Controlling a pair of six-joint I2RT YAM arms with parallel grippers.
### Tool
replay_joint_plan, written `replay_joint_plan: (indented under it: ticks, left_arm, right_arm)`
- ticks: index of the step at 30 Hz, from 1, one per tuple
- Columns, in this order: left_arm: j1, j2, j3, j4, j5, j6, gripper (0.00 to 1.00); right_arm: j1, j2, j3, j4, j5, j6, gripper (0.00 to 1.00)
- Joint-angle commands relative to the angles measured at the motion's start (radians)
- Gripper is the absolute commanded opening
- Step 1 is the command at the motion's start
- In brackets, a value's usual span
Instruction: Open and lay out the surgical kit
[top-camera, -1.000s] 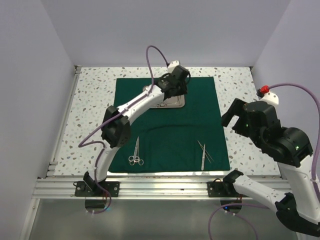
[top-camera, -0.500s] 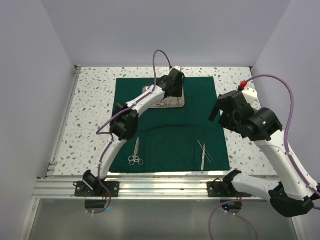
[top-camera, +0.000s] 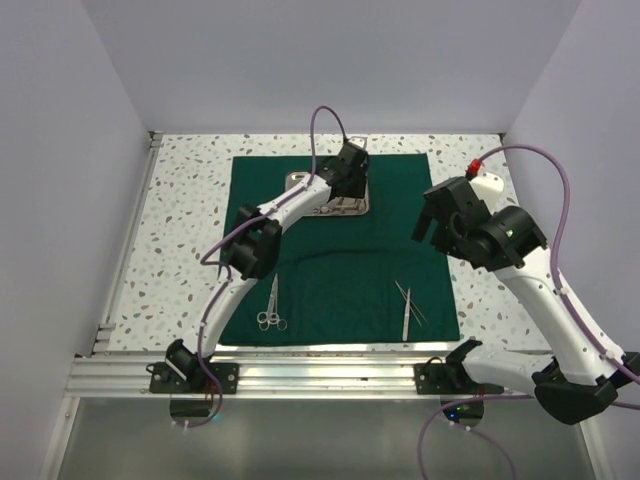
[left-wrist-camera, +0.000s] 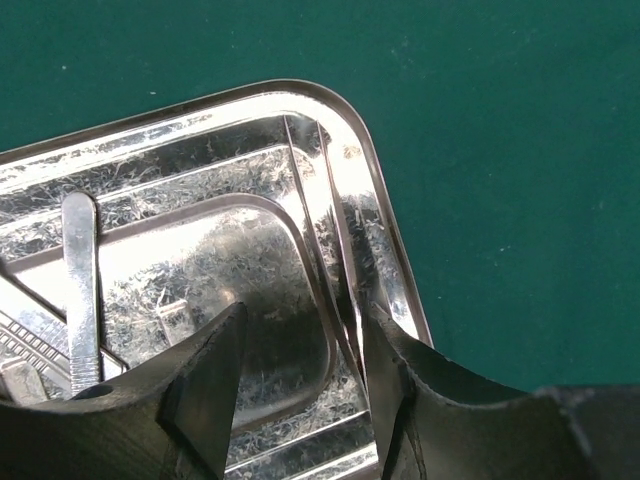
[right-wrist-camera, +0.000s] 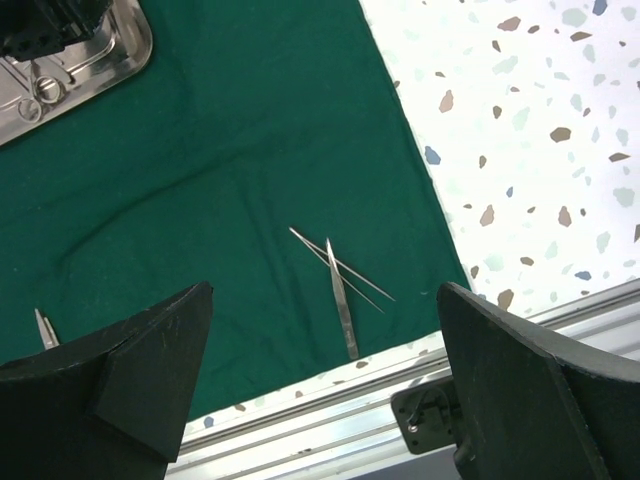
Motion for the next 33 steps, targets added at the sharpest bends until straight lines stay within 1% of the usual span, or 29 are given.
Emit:
replay_joint_plan:
  ticks: [1,6,7,9,11,15,17,20,21,24,26,29,30,33]
  left_arm:
    - [0.009,0.025,0.032,0.027,0.006,0.028,0.53]
    - [0.007,0.046,0.032,-0.011,-0.02,0.03,0.49]
    - [0.007,0.049,0.029,-0.017,-0.021,0.034,0.45]
    - [0.006,0.058,0.031,-0.042,-0.028,0.039,0.42]
    - [0.003,0.066,0.031,-0.072,-0.046,0.048,0.39]
    - [-0.007,0.075,0.026,-0.114,-0.064,0.079,0.37]
    - [-0.014,0.077,0.02,-0.137,-0.078,0.09,0.34]
    - [-0.02,0.077,0.008,-0.171,-0.095,0.091,0.27]
    - [-0.019,0.078,0.006,-0.183,-0.103,0.09,0.23]
    - [-0.019,0.081,-0.003,-0.231,-0.129,0.085,0.19]
    - [-0.016,0.084,-0.012,-0.266,-0.136,0.077,0.17]
    - [-0.017,0.089,-0.035,-0.295,-0.115,0.056,0.08]
    - [-0.016,0.086,-0.043,-0.295,-0.103,0.05,0.0]
    - [-0.017,0.057,-0.066,-0.287,-0.068,0.021,0.0]
  right_arm:
    - [-0.002,0.002,0.009,-0.064,0.049,-0.015,0.98]
    - [-0.009,0.001,0.009,-0.061,0.051,-0.037,0.98]
    - [-0.009,-0.002,0.009,-0.06,0.051,-0.044,0.98]
    - [-0.011,-0.005,0.006,-0.058,0.051,-0.052,0.98]
    - [-0.014,-0.016,0.0,-0.057,0.049,-0.061,0.98]
    - [-0.017,-0.034,-0.008,-0.057,0.045,-0.076,0.98]
    - [-0.02,-0.045,-0.017,-0.052,0.043,-0.087,0.98]
    - [-0.023,-0.059,-0.021,-0.049,0.034,-0.099,0.98]
    - [-0.023,-0.062,-0.02,-0.049,0.031,-0.102,0.98]
    - [-0.025,-0.074,-0.018,-0.049,0.026,-0.115,0.98]
    - [-0.026,-0.08,-0.023,-0.049,0.022,-0.122,0.98]
    - [-0.025,-0.093,-0.034,-0.048,0.011,-0.129,0.98]
    - [-0.025,-0.096,-0.035,-0.049,0.008,-0.13,0.98]
    - [-0.025,-0.105,-0.037,-0.049,0.0,-0.138,0.98]
